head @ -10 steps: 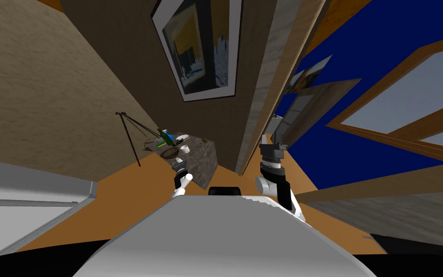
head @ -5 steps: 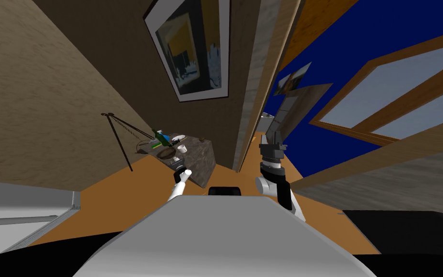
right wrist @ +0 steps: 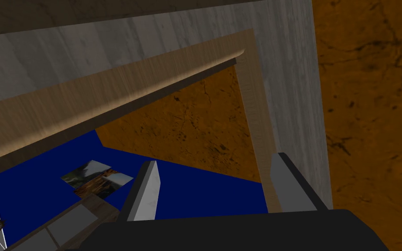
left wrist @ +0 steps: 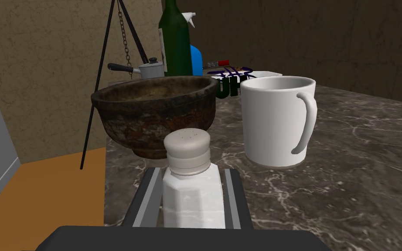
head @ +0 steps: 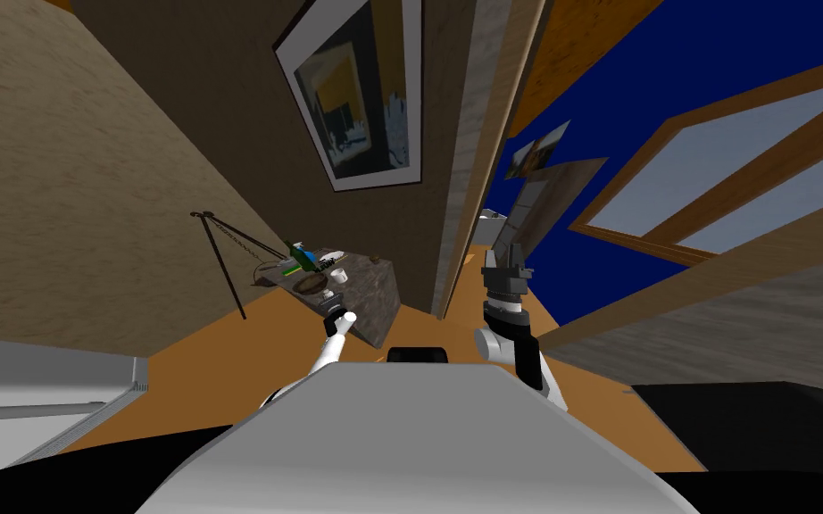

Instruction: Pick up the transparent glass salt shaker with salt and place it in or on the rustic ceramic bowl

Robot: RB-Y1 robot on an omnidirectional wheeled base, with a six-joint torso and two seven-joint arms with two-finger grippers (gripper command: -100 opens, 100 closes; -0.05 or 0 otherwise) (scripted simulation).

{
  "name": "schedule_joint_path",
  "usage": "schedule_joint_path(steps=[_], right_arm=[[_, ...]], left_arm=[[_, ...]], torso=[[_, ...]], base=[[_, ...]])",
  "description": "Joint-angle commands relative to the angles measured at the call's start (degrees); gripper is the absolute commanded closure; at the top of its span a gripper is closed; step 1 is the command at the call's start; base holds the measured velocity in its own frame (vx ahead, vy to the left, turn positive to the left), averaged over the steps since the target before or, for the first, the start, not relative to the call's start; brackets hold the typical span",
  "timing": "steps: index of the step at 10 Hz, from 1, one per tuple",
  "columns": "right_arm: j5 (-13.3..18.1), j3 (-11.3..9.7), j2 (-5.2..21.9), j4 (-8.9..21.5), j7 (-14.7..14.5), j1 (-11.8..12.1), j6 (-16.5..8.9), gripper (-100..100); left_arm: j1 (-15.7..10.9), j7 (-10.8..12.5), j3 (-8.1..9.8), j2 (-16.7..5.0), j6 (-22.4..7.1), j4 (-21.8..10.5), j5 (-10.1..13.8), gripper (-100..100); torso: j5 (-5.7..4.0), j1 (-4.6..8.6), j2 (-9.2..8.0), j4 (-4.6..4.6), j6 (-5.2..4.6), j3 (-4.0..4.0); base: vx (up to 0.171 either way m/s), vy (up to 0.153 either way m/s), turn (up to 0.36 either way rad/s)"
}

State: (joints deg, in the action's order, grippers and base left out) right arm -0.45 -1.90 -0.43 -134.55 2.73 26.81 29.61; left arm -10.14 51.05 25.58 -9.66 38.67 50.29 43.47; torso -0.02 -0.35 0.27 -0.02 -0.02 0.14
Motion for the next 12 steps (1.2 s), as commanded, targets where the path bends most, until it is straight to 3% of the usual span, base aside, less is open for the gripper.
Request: schedule_joint_path(steps=[1, 3, 4, 5, 6, 7, 8, 9, 10, 11, 12], right_arm=[[0.0, 0.0, 0.0, 0.0, 0.0, 0.0, 0.0, 0], [0.0, 0.0, 0.0, 0.0, 0.0, 0.0, 0.0, 0], [0.0, 0.0, 0.0, 0.0, 0.0, 0.0, 0.0, 0], [0.0, 0.0, 0.0, 0.0, 0.0, 0.0, 0.0, 0], [0.0, 0.0, 0.0, 0.0, 0.0, 0.0, 0.0, 0], [0.0, 0.0, 0.0, 0.0, 0.0, 0.0, 0.0, 0], [0.0, 0.0, 0.0, 0.0, 0.0, 0.0, 0.0, 0], [0.0, 0.0, 0.0, 0.0, 0.0, 0.0, 0.0, 0], [0.0, 0.0, 0.0, 0.0, 0.0, 0.0, 0.0, 0], [0.0, 0.0, 0.0, 0.0, 0.0, 0.0, 0.0, 0], [0.0, 0.0, 0.0, 0.0, 0.0, 0.0, 0.0, 0]], left_arm=[[0.0, 0.0, 0.00, 0.0, 0.0, 0.0, 0.0, 100], [0.0, 0.0, 0.00, 0.0, 0.0, 0.0, 0.0, 100], [0.0, 0.0, 0.00, 0.0, 0.0, 0.0, 0.0, 0], [2.9, 0.0, -2.28, 0.7, 0.2, 2.7, 0.0, 100], [4.7, -0.1, -4.11, 1.5, 0.2, 4.7, 0.0, 100], [6.2, -0.1, -4.58, 1.5, 0.2, 6.0, 0.0, 100], [8.4, -0.2, -6.71, 2.3, 0.2, 8.6, 0.1, 100], [9.5, -0.2, -6.89, 2.3, 0.2, 9.4, 0.1, 100], [11.8, -0.3, -9.19, 3.0, 0.2, 12.0, 0.1, 100], [12.7, -0.3, -9.19, 3.0, 0.2, 12.8, 0.1, 100], [14.8, -0.3, -11.49, 3.8, 0.3, 14.8, 0.2, 100]], torso=[[0.00, 0.00, 0.00, 0.00, 0.00, 0.00], [0.00, 0.00, 0.02, 0.00, 0.00, 0.01], [0.00, 0.00, 0.02, 0.00, 0.00, 0.01], [0.00, 0.00, 0.02, 0.00, 0.00, 0.01], [0.01, -0.09, 0.16, -0.05, 0.13, 0.09], [0.01, -0.16, 0.51, -0.10, 0.10, 0.28], [0.03, -0.14, 0.51, -0.12, 0.01, 0.30], [0.02, -0.11, 0.47, -0.13, 0.03, 0.28], [0.06, -0.18, 0.44, -0.15, 0.01, 0.29], [0.18, -0.26, 0.48, -0.24, 0.05, 0.35], [0.21, -0.27, 0.46, -0.25, 0.03, 0.35]], base=[[0.000, 0.000, 0.000], [0.000, 0.000, 0.000], [0.000, 0.000, 0.000], [0.068, 0.025, 0.177], [0.173, 0.044, 0.281], [0.135, 0.031, 0.081], [0.112, 0.030, 0.134], [0.085, 0.019, 0.081], [0.099, 0.037, 0.153], [0.080, 0.017, 0.077], [0.083, 0.012, 0.170]])
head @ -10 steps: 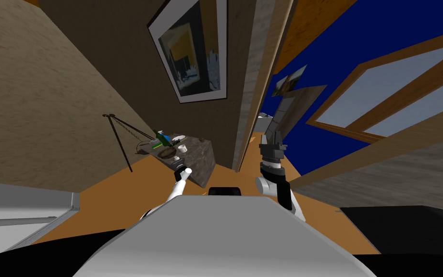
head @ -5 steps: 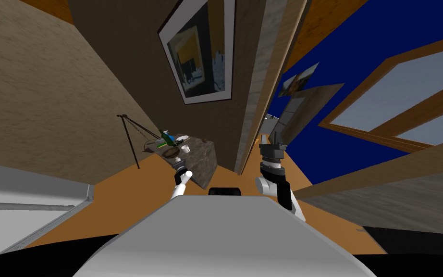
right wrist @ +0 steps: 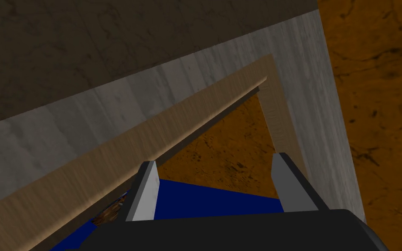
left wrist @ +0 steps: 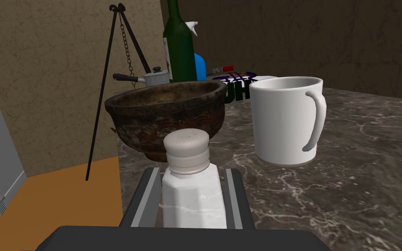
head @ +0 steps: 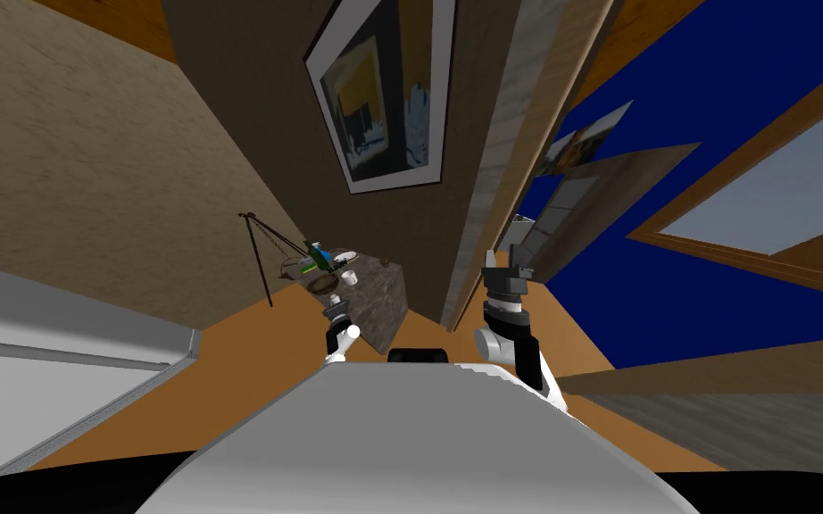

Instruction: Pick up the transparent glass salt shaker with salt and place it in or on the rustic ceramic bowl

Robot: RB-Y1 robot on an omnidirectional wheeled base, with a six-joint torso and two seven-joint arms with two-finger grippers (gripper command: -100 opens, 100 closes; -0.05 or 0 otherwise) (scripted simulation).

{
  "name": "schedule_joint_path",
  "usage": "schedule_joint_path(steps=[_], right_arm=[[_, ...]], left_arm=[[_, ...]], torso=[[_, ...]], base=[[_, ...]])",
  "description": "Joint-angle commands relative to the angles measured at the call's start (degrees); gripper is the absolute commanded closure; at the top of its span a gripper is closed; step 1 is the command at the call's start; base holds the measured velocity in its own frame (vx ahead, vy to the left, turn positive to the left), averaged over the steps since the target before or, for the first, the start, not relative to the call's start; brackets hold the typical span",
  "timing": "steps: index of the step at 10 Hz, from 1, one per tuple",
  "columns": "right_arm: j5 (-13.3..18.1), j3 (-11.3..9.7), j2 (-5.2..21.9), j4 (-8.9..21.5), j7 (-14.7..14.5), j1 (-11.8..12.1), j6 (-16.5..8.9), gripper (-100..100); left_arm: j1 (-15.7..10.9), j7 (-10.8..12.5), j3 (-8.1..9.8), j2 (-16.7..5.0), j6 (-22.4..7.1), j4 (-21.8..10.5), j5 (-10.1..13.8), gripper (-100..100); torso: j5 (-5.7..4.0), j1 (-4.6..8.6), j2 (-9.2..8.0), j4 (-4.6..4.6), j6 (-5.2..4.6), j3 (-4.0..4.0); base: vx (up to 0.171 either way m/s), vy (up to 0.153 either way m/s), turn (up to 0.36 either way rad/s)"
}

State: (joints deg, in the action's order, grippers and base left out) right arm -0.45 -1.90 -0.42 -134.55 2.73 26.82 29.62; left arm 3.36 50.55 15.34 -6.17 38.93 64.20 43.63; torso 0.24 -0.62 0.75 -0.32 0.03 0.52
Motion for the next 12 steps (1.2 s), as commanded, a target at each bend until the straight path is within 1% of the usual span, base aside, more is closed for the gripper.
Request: schedule_joint_path(steps=[1, 2, 3, 4, 5, 6, 7, 8, 9, 10, 11, 12], right_arm=[[0.0, 0.0, 0.0, 0.0, 0.0, 0.0, 0.0, 0], [0.0, 0.0, 0.0, 0.0, 0.0, 0.0, 0.0, 0], [0.0, 0.0, 0.0, 0.0, 0.0, 0.0, 0.0, 0], [0.0, 0.0, 0.0, 0.0, 0.0, 0.0, 0.0, 0], [0.0, 0.0, 0.0, 0.0, 0.0, 0.0, 0.0, 0], [0.0, 0.0, 0.0, 0.0, 0.0, 0.0, 0.0, 0], [0.0, 0.0, 0.0, 0.0, 0.0, 0.0, 0.0, 0], [0.0, 0.0, 0.0, 0.0, 0.0, 0.0, 0.0, 0], [0.0, 0.0, 0.0, 0.0, 0.0, 0.0, 0.0, 0], [0.0, 0.0, 0.0, 0.0, 0.0, 0.0, 0.0, 0], [0.0, 0.0, 0.0, 0.0, 0.0, 0.0, 0.0, 0], [0.0, 0.0, 0.0, 0.0, 0.0, 0.0, 0.0, 0]], left_arm=[[2.5, 0.1, -1.25, 0.3, 0.0, 2.2, 0.0, 100], [4.1, 0.1, -3.56, 1.1, 0.0, 3.9, 0.1, 100], [5.7, 0.1, -3.56, 1.1, 0.0, 5.6, 0.1, 100], [7.8, 0.0, -5.86, 1.8, 0.1, 8.2, 0.1, 100], [9.0, 0.0, -5.86, 1.8, 0.1, 8.9, 0.1, 100], [11.0, -0.1, -8.17, 2.6, 0.1, 11.3, 0.1, 100], [12.2, -0.1, -8.17, 2.6, 0.1, 12.3, 0.1, 100], [14.3, -0.2, -10.47, 3.3, 0.1, 14.8, 0.2, 100], [15.5, -0.2, -10.47, 3.3, 0.1, 15.7, 0.2, 100], [18.0, -0.3, -12.77, 4.1, 0.2, 18.1, 0.2, 100], [18.7, -0.3, -12.77, 4.1, 0.2, 19.0, 0.2, 100], [18.1, -0.6, -12.38, 4.2, -0.1, 18.7, 0.3, 100]], torso=[[0.00, 0.00, 0.00, 0.00, 0.00, 0.00], [0.06, -0.01, 0.04, -0.05, -0.05, 0.04], [0.09, -0.05, 0.11, -0.06, -0.05, 0.08], [0.09, -0.06, 0.12, -0.07, -0.07, 0.10], [0.09, -0.05, 0.20, -0.07, -0.05, 0.13], [0.12, -0.05, 0.17, -0.08, -0.11, 0.13], [0.16, -0.10, 0.19, -0.09, -0.10, 0.14], [0.17, -0.13, 0.16, -0.09, -0.14, 0.13], [0.20, -0.11, 0.22, -0.12, -0.11, 0.17], [0.22, -0.09, 0.22, -0.12, -0.17, 0.17], [0.23, -0.09, 0.29, -0.12, -0.18, 0.21], [0.23, -0.11, 0.25, -0.11, -0.19, 0.19]], base=[[0.090, 0.008, 0.089], [0.099, 0.023, 0.147], [0.097, 0.010, 0.085], [0.123, 0.011, 0.184], [0.099, 0.002, 0.080], [0.090, 0.020, 0.162], [0.077, 0.010, 0.073], [0.101, 0.010, 0.172], [0.089, -0.005, 0.082], [0.105, 0.007, 0.131], [0.084, 0.003, 0.080], [0.012, -0.009, 0.021]])
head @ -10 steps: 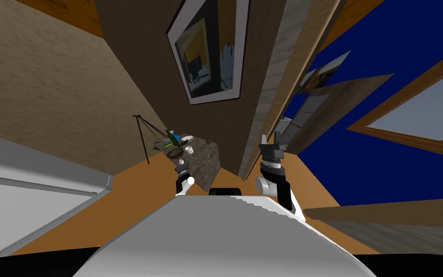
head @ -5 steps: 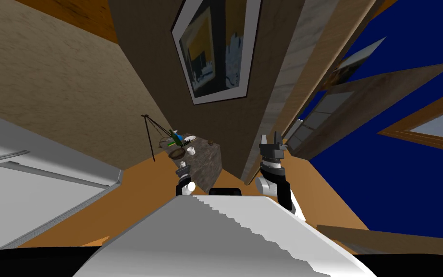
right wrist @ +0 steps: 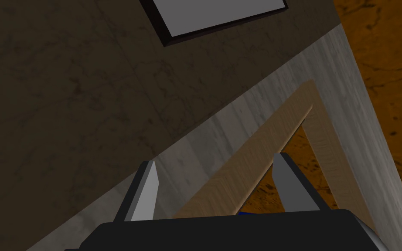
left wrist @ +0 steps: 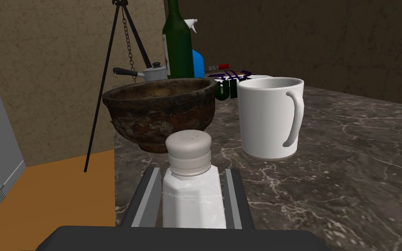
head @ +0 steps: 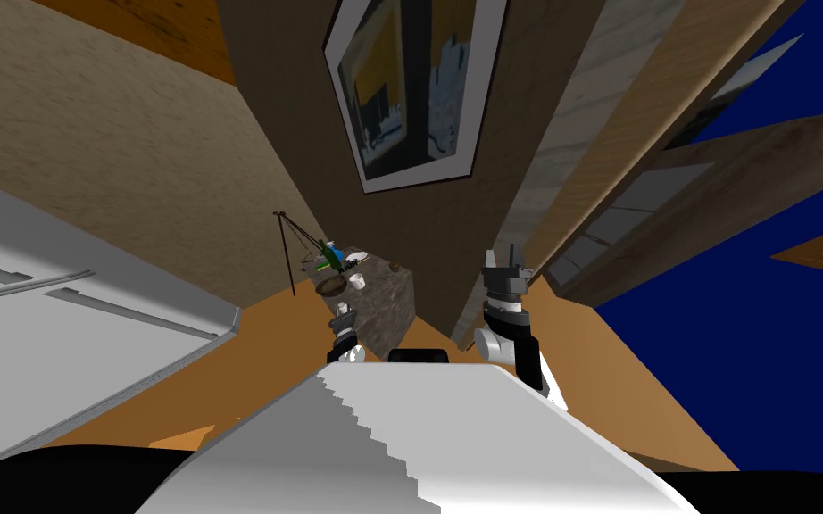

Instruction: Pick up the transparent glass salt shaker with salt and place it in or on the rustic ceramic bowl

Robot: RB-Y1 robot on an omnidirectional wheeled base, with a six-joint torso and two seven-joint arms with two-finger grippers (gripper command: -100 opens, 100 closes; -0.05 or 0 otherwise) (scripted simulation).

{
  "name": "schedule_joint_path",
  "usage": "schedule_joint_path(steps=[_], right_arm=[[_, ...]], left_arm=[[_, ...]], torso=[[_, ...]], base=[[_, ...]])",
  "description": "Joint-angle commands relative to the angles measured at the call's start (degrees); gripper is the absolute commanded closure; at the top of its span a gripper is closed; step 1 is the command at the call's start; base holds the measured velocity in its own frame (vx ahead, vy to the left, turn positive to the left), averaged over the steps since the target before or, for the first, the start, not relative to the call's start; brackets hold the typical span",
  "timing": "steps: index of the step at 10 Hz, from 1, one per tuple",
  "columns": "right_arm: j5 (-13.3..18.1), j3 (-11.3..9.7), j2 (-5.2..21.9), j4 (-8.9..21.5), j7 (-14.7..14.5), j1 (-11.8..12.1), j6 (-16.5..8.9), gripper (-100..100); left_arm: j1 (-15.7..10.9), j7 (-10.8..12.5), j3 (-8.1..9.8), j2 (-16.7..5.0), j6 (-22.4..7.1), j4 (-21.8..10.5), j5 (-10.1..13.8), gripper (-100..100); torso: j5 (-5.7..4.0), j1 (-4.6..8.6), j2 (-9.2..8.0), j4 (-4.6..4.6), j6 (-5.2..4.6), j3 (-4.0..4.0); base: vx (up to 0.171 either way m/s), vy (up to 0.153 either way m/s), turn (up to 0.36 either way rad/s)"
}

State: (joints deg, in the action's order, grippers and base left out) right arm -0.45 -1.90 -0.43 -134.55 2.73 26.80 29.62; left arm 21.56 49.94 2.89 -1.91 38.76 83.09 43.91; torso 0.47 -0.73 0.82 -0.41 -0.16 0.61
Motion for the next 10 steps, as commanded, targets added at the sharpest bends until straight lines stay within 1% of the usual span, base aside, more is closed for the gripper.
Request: schedule_joint_path(steps=[1, 2, 3, 5, 8, 10], right_arm=[[0.0, 0.0, 0.0, 0.0, 0.0, 0.0, 0.0, 0], [0.0, 0.0, 0.0, 0.0, 0.0, 0.0, 0.0, 0], [0.0, 0.0, 0.0, 0.0, 0.0, 0.0, 0.0, 0], [0.0, 0.0, 0.0, 0.0, 0.0, 0.0, 0.0, 0], [0.0, 0.0, 0.0, 0.0, 0.0, 0.0, 0.0, 0], [0.0, 0.0, 0.0, 0.0, 0.0, 0.0, 0.0, 0]], left_arm=[[0.0, 0.0, 0.00, 0.0, 0.0, 0.0, 0.0, 0], [-1.9, 0.4, 1.72, -1.8, 1.6, 2.2, 0.0, 100], [-1.9, 0.4, 1.72, -1.8, 1.6, 2.2, 0.0, 100], [-3.9, 0.9, 3.10, -3.8, 2.4, 4.0, -0.4, 100], [-6.5, 2.1, 4.78, -6.6, 2.4, 5.6, -1.3, 100], [-9.3, 4.3, 6.31, -10.0, 1.0, 6.2, -2.8, 100]], torso=[[0.00, 0.00, 0.00, 0.00, 0.00, 0.00], [0.00, -0.02, -0.07, 0.02, 0.00, -0.05], [-0.11, 0.39, -0.22, 0.08, 0.04, -0.14], [-0.15, 0.41, -0.31, 0.13, 0.02, -0.21], [-0.12, 0.23, -0.24, 0.10, 0.03, -0.17], [-0.09, 0.09, -0.36, 0.11, 0.00, -0.22]], base=[[0.000, 0.000, 0.000], [-0.041, -0.126, 0.152], [-0.050, -0.137, 0.084], [-0.031, -0.088, 0.042], [-0.022, -0.045, 0.032], [-0.088, -0.009, -0.011]])
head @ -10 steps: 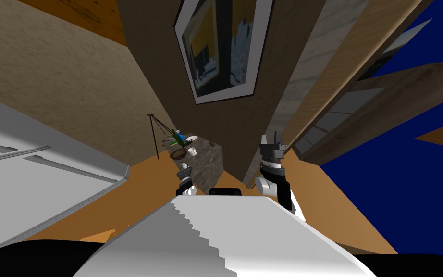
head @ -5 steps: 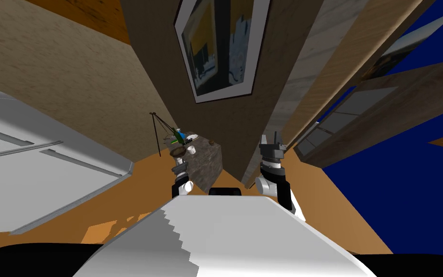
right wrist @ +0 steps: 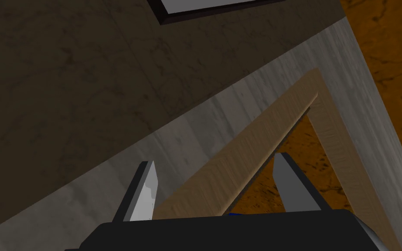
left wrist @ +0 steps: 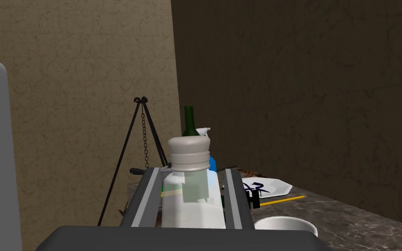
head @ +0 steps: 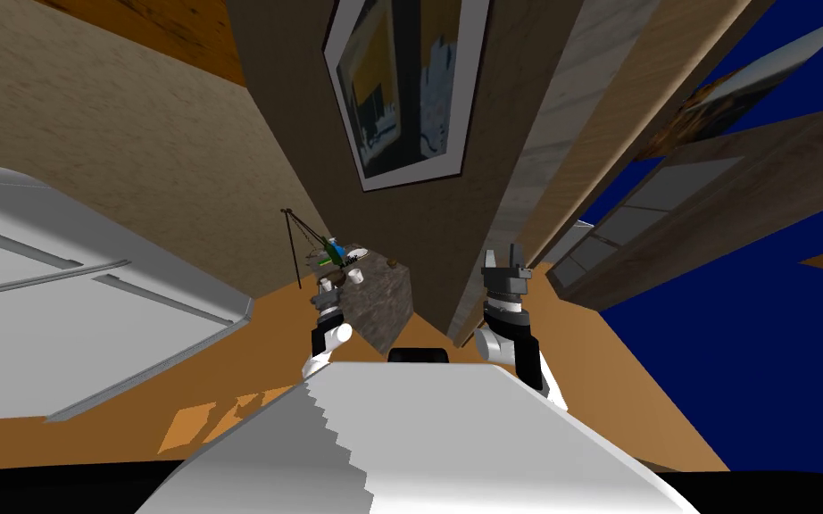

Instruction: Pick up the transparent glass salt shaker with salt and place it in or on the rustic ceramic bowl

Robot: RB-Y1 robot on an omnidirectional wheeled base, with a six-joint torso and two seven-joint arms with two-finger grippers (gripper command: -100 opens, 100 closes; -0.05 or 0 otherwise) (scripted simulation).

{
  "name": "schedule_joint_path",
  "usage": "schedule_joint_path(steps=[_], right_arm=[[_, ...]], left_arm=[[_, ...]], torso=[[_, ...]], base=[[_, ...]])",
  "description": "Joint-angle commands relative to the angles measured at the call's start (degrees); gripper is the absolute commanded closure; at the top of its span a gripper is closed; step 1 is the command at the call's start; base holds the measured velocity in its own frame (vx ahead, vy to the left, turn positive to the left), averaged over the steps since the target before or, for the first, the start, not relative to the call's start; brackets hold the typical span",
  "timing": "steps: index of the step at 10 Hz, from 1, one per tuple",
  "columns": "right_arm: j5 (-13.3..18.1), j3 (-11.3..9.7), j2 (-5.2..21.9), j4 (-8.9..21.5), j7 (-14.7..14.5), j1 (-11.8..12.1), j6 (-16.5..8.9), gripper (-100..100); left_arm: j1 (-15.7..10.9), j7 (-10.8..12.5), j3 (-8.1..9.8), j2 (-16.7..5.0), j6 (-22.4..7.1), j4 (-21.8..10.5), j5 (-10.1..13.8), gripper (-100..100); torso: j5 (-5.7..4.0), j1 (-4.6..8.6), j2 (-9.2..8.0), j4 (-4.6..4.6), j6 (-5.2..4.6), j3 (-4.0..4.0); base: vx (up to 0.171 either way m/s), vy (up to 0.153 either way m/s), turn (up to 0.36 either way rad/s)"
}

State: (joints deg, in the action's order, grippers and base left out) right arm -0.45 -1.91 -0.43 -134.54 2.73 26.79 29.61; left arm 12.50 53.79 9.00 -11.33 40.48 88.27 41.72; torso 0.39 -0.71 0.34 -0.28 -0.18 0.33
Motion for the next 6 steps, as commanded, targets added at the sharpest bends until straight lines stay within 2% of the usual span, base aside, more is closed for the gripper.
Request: schedule_joint_path(steps=[1, 3, 5, 6], right_arm=[[0.0, 0.0, 0.0, 0.0, 0.0, 0.0, 0.0, 0], [0.0, 0.0, 0.0, 0.0, 0.0, 0.0, 0.0, 0], [0.0, 0.0, 0.0, 0.0, 0.0, 0.0, 0.0, 0], [0.0, 0.0, 0.0, 0.0, 0.0, 0.0, 0.0, 0]], left_arm=[[-1.3, 1.6, 0.76, -2.1, -1.8, 0.9, -1.3, 100], [-2.9, 3.5, 1.98, -4.6, -4.7, 0.0, -2.0, 100], [-3.5, 3.9, 2.87, -5.5, -6.3, -0.5, -1.9, 100], [-3.9, 3.9, 4.12, -6.2, -8.2, -1.1, -1.3, 100]], torso=[[0.00, 0.00, 0.00, 0.00, 0.00, 0.00], [0.06, -0.19, -0.29, 0.02, 0.02, -0.15], [0.10, -0.27, -0.08, -0.03, -0.01, -0.03], [0.10, -0.23, 0.10, -0.07, -0.02, 0.07]], base=[[-0.143, 0.025, -0.045], [-0.156, 0.060, -0.068], [-0.073, 0.048, -0.054], [-0.031, 0.038, -0.082]])
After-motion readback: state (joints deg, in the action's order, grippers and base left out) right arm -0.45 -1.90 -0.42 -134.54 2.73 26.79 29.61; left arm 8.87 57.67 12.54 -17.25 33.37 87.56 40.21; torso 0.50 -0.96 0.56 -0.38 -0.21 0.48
